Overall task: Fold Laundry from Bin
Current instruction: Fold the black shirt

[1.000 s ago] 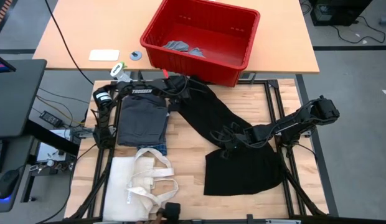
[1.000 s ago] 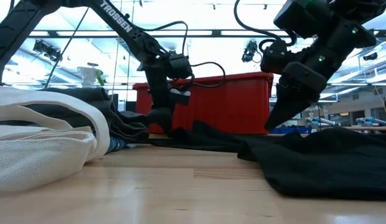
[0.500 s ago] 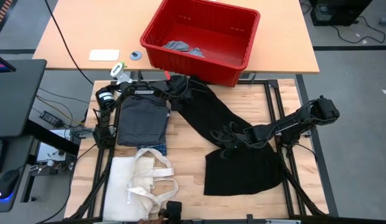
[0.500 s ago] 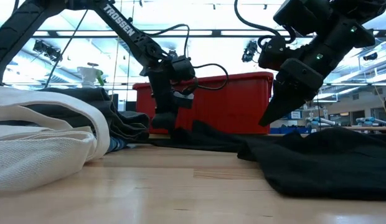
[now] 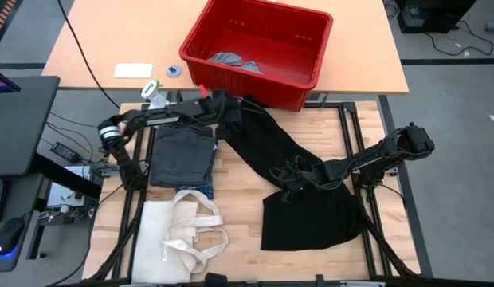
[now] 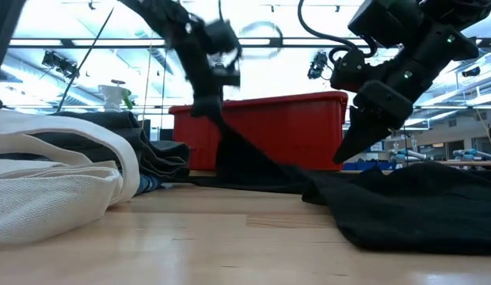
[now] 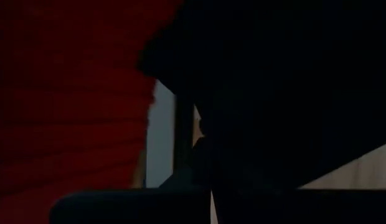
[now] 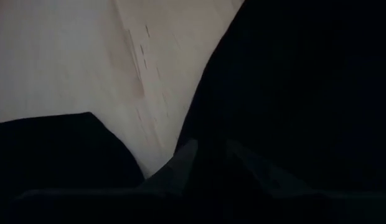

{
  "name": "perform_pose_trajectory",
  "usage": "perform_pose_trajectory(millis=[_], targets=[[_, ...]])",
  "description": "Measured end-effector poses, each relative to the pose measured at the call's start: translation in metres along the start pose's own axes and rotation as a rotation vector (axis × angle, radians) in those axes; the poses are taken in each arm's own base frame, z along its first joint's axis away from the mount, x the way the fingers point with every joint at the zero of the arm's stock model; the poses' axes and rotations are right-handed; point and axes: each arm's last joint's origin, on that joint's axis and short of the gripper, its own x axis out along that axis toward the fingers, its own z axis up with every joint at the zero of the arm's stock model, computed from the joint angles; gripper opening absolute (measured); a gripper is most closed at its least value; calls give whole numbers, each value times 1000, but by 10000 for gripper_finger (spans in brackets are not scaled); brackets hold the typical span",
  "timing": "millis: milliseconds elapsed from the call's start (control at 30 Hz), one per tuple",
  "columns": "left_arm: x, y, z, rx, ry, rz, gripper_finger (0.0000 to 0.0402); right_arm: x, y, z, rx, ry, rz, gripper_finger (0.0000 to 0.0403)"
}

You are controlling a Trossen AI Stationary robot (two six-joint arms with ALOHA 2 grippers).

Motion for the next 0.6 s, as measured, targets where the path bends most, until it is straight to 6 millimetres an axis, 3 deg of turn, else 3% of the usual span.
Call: perform_pose_trajectory(millis=[200, 400, 600], targets=[[-39, 8, 5, -38, -101, 43, 1, 0, 0, 0, 1, -9, -15, 90], [-40, 8, 5, -19, -79, 72, 0, -1, 4, 15, 29, -165, -2, 90], [-49, -6, 6, 58, -56, 14, 0, -4, 6, 25, 61, -281, -17, 90]])
